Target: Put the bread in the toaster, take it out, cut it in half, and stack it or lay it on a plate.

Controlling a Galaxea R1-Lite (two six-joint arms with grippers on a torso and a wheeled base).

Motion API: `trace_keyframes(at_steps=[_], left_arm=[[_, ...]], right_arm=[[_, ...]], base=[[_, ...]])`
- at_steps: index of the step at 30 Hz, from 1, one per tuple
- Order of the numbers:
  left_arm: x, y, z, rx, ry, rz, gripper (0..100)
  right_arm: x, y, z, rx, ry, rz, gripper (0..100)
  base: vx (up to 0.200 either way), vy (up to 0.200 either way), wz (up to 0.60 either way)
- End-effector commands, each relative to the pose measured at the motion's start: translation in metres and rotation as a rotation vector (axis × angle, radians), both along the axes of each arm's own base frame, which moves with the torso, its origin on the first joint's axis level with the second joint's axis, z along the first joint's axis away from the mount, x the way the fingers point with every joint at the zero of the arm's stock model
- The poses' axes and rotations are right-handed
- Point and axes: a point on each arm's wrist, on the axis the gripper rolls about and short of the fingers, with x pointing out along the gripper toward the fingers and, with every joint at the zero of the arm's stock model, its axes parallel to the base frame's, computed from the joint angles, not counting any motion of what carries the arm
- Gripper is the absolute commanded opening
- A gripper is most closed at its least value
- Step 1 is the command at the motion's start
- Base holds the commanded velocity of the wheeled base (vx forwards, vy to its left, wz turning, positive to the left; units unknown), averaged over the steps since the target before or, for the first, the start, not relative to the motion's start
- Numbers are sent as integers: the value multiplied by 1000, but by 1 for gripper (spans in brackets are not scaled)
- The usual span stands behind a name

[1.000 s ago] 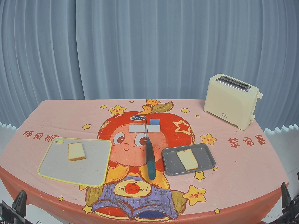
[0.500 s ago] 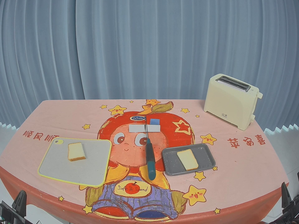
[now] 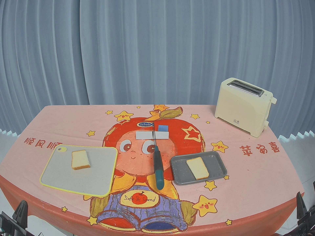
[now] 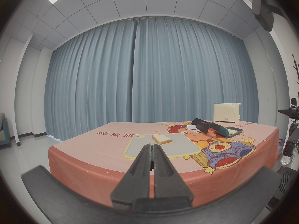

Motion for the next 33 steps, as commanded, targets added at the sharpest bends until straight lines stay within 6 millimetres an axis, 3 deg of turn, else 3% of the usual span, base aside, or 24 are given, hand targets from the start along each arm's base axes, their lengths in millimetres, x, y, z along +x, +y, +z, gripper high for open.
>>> trace_keyframes(at_steps=[1,16,33], left_arm=[[1,0,-5,7,8,-5,0],[1,0,-5,1,13,0,0],[1,0,-5,-2,15,0,0]], right_arm=[[0,0,-5,0,0,0,100],[0,0,-5,-5,1,0,100],[0,0,-5,-5,1,2,100]], base=[[0,0,0],[0,0,0],[0,200,0]])
